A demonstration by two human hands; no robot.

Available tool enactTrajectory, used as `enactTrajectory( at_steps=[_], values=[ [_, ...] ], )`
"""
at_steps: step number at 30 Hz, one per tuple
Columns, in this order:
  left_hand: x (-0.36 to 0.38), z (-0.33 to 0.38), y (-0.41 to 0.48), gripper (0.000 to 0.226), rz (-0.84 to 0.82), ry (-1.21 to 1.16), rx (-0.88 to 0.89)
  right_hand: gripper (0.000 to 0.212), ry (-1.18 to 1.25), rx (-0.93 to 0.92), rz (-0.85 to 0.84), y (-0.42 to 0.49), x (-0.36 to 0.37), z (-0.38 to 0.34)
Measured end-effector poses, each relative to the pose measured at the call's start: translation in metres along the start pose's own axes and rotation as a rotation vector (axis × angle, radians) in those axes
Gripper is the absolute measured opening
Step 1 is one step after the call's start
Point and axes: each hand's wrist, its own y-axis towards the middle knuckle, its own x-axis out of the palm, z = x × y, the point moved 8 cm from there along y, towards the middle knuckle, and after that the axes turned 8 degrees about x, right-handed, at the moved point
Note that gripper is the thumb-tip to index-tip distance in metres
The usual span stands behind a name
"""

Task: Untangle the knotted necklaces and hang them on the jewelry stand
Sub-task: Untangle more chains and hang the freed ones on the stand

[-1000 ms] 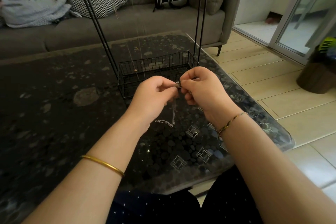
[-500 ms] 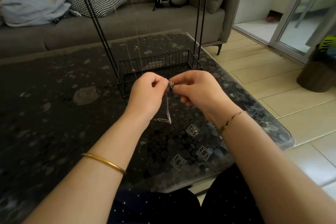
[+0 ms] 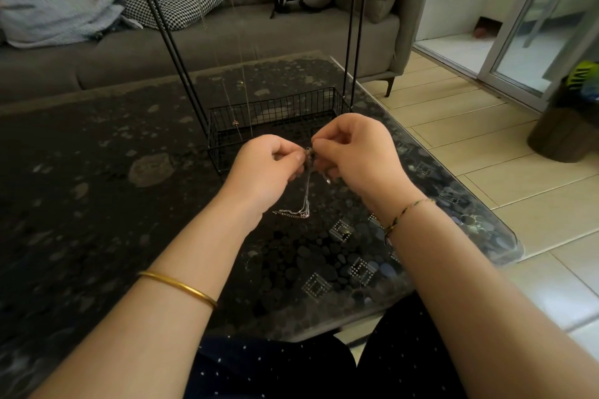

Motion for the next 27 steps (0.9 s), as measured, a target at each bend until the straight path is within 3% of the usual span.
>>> enactTrajectory(
  at_steps=[8,11,16,20,27],
  values=[
    [0.003,0.012,0.002,0.006,-0.022,0.220,0.145,0.013,0.066,0.040,0.051,0.001,-0.005,0.003],
    [0.003,0.015,0.002,0.003,0.011,0.299,0.172,0.012,0.124,0.085,-0.021,0.000,0.000,0.005],
    [-0.007,0.005,0.002,0.007,0.091,0.012,0.047,0.011,0.092,0.099,-0.169,-0.004,0.012,0.004],
    [-0.007,0.000,0.002,0.010,0.113,-0.175,-0.019,0.005,0.077,0.077,-0.182,-0.005,0.015,0.001],
    [-0.005,-0.003,0.001,0.010,0.124,-0.191,-0.069,0.004,0.102,0.085,-0.145,-0.005,0.011,0.000]
  ],
)
